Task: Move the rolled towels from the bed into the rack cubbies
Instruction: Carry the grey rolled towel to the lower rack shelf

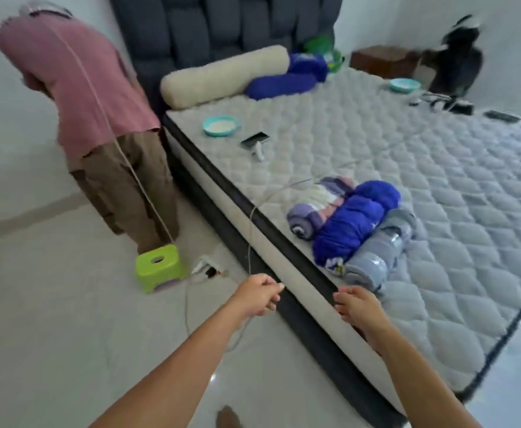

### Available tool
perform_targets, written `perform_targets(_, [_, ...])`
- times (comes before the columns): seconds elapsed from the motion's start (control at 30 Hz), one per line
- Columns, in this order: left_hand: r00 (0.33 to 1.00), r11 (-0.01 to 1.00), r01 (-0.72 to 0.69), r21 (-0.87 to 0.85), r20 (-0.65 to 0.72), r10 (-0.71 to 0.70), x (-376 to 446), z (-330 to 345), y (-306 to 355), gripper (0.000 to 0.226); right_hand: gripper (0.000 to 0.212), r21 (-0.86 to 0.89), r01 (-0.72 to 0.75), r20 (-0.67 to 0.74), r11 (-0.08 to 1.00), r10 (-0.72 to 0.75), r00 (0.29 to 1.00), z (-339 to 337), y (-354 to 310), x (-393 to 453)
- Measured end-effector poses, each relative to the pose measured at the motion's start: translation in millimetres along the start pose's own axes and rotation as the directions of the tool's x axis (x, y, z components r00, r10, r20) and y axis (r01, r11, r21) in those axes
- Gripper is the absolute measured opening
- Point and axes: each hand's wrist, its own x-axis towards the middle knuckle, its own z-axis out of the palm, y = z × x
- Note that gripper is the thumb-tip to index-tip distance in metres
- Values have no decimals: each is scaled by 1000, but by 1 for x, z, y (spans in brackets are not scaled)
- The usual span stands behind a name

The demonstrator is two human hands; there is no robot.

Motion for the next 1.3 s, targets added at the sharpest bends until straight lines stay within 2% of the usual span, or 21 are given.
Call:
perform_targets(0.17, [981, 997, 50, 63, 185, -61, 81, 68, 46, 17, 5, 124, -94, -199, 988, 117, 973, -64, 9, 56])
perform_targets(0.3, [941, 964, 250, -88, 254, -221, 153, 111, 68, 22, 17, 162, -155, -276, 975, 195, 941, -93, -1, 109])
perform_targets(0.37, [894, 924, 369, -106, 312, -321, 177, 132, 76, 35, 12, 188, -173, -331, 967, 228, 916, -110, -5, 132])
perform_targets(0.5, [738, 763, 628, -150, 426, -523, 205, 162, 86, 67, 38, 186, -228, -386, 956, 285, 877, -140, -15, 172])
perform_targets(0.57, [672, 674, 713, -195, 464, -577, 216, 172, 89, 77, 46, 184, -256, -383, 949, 309, 870, -151, -21, 188])
perform_targets(0.67, [642, 590, 758, -280, 482, -596, 234, 181, 97, 71, 54, 129, -272, -379, 954, 301, 875, -166, -35, 222])
perform_targets(0.77, [626, 569, 775, -274, 452, -635, 255, 189, 99, 62, 63, 13, -229, -371, 973, 217, 903, -184, -56, 269])
perform_targets(0.87, [603, 546, 796, -263, 432, -670, 271, 199, 91, 56, 73, -172, -183, -383, 968, 106, 918, -202, -76, 312])
perform_targets(0.97, [600, 536, 800, -271, 392, -697, 281, 206, 87, 53, 75, -333, -162, -313, 929, 54, 948, -213, -86, 343])
perform_targets(1.1, [609, 525, 793, -309, 361, -706, 280, 209, 91, 51, 66, -320, -188, -192, 929, 130, 973, -218, -86, 362])
perform_targets(1.3, [649, 553, 756, -351, 287, -705, 273, 214, 89, 51, 60, -298, -149, -169, 943, 101, 980, -225, -84, 361])
